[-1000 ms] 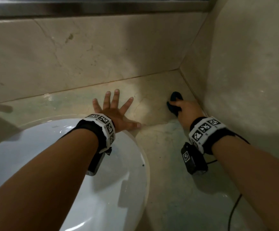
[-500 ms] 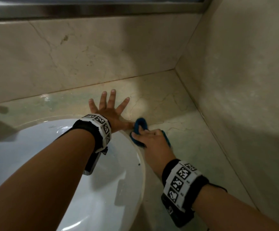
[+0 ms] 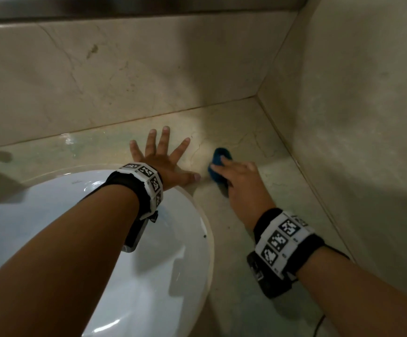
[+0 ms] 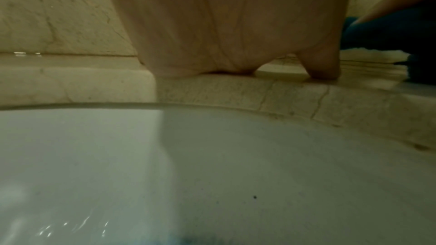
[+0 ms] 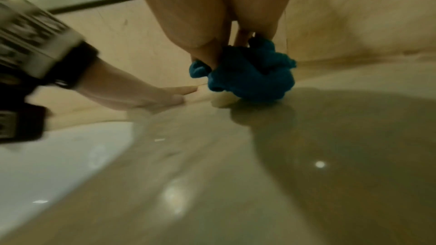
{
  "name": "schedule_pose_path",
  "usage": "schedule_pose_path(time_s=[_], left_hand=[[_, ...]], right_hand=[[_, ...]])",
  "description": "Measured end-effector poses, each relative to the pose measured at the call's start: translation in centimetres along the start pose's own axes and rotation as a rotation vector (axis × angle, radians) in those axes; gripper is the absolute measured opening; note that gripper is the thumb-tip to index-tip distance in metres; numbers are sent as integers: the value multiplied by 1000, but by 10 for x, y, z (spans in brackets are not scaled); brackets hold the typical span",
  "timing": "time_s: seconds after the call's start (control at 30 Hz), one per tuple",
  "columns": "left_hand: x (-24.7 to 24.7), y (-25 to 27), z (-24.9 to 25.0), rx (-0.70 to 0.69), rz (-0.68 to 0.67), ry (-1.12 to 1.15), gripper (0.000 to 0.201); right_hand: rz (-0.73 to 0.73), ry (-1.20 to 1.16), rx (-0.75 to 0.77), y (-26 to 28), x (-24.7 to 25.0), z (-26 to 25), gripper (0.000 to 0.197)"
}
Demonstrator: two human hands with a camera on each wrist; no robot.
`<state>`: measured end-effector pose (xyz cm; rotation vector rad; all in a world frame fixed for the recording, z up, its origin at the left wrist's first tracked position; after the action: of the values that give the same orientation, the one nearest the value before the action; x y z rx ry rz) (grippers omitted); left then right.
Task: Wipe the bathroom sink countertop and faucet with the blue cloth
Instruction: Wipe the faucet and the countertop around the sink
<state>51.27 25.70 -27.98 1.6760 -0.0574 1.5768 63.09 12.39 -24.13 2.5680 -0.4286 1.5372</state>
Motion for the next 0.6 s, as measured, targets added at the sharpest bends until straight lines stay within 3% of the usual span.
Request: schedule_pose_path(time_s=[0.07, 0.33, 0.6], left_hand=[[-1, 0, 0, -2, 2, 7, 91], [-2, -1, -1, -8, 11, 11, 91], [0, 0, 0, -8, 4, 23, 81]], right_hand=[[11, 44, 8, -12, 4, 16, 45], [-165, 327, -94, -14, 4, 57, 44], [-131, 263, 127, 19, -25, 1, 37]])
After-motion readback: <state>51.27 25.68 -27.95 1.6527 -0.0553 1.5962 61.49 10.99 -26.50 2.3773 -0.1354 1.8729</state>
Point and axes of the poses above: each hand's wrist, its own y-axis away from the middle knuckle, its own x-axis out of the back of the hand, z = x × y, the point moved 5 cm from there along -y, towards the middle knuckle, and after that the axes turned 2 degrees about z, right-handed, at the moved point
